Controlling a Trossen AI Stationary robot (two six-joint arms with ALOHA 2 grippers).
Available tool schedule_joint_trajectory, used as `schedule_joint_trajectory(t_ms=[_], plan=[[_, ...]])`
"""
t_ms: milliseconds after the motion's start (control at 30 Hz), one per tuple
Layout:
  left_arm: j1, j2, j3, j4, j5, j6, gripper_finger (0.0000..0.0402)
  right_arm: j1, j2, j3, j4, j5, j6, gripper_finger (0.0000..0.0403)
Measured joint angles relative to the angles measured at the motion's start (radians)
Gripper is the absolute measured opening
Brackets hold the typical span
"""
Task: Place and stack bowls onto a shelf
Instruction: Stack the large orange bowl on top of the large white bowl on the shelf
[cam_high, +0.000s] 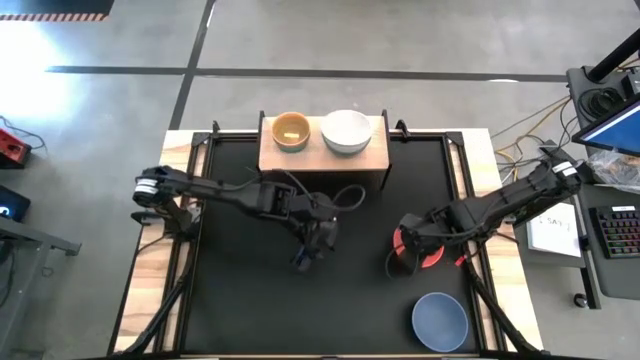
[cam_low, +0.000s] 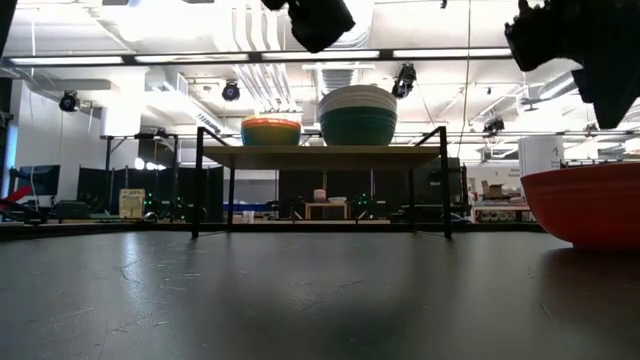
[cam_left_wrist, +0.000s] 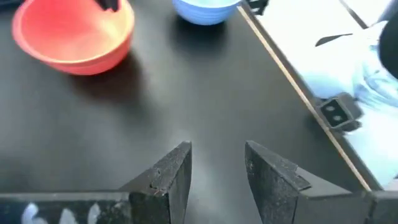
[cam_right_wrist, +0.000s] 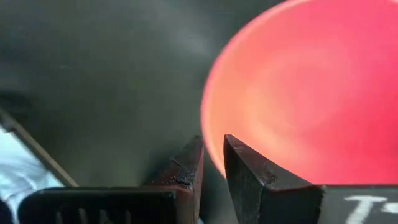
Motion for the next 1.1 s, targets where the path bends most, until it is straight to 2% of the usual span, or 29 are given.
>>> schedule_joint_trajectory(t_ms=[167, 433, 733, 867, 1100], plan=[[-0.037, 0.000, -0.011, 0.005, -0.016, -0.038, 0.0132, 0.033, 0.024, 0.000, 0.102, -0.004, 0.002, 0.0054], [-0.078, 0.000, -0.083, 0.121, -0.028, -0.095, 0.0131, 0.062, 0.116, 0.000, 0.099, 0.003, 0.017, 0.0052], [-0.113, 0.000, -0.105, 0.162, -0.030, -0.145, 0.0131, 0.077, 0.171, 0.031, 0.108, -0.024, 0.007, 0.0019], [-0.120, 0.000, -0.108, 0.162, -0.033, -0.147, 0.0132, 0.078, 0.170, 0.060, 0.106, -0.023, -0.002, 0.0036], [-0.125, 0.000, -0.125, 0.183, -0.032, -0.147, 0.0132, 0.077, 0.179, 0.083, 0.015, 0.006, -0.009, 0.0099]])
